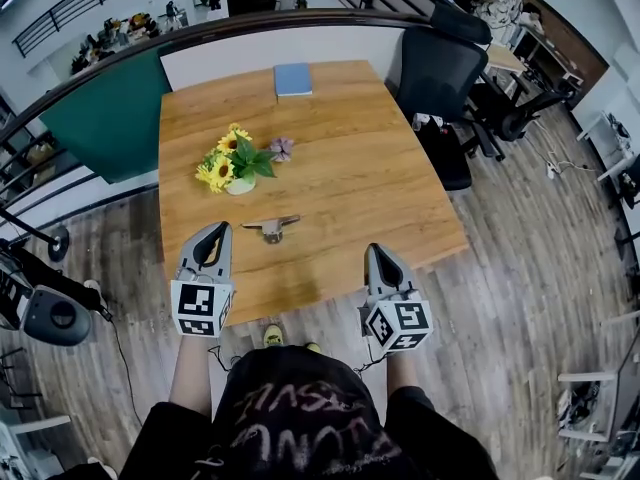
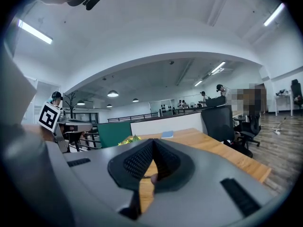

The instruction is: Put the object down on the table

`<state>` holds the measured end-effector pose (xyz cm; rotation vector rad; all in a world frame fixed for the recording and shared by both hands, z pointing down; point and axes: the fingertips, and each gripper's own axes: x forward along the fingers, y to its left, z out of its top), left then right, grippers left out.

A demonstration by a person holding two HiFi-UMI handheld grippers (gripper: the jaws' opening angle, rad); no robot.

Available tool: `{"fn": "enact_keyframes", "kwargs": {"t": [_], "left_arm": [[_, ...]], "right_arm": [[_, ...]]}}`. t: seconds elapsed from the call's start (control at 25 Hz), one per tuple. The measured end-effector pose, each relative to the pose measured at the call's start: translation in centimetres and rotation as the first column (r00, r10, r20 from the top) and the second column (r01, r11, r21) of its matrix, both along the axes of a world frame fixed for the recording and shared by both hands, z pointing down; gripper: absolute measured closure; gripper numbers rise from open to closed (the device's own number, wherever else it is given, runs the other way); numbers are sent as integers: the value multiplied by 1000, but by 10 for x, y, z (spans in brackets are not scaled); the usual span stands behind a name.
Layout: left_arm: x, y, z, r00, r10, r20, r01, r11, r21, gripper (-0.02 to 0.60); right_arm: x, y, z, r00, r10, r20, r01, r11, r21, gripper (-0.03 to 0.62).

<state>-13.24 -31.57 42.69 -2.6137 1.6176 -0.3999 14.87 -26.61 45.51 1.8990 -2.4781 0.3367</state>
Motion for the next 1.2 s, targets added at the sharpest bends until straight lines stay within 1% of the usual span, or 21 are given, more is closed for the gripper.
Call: {"fn": "enact_keyframes", "kwargs": {"t": [0.36, 0.72, 0.92, 1.08, 1.2], "left_arm": [[-17, 9, -21, 999, -37, -11, 38, 996, 78, 569], [-21, 13, -24, 999, -42, -14, 43, 995, 92, 569], [-24, 12, -23, 997, -53, -52, 57, 995, 87, 569], [-29, 11, -27, 995, -68, -78, 75, 993, 88, 569], [-31, 11, -28, 994, -73, -82, 80, 993, 88, 570]], "right_arm": [[6, 3, -11, 999, 22, -30, -21, 999, 25, 589], [9, 3, -16, 999, 23, -39, -21, 999, 44, 589], [7, -1, -19, 998, 18, -54, -15, 999, 51, 591], [7, -4, -21, 999, 17, -49, -14, 998, 53, 591], [9, -4, -23, 998, 23, -52, -20, 998, 57, 591]]}}
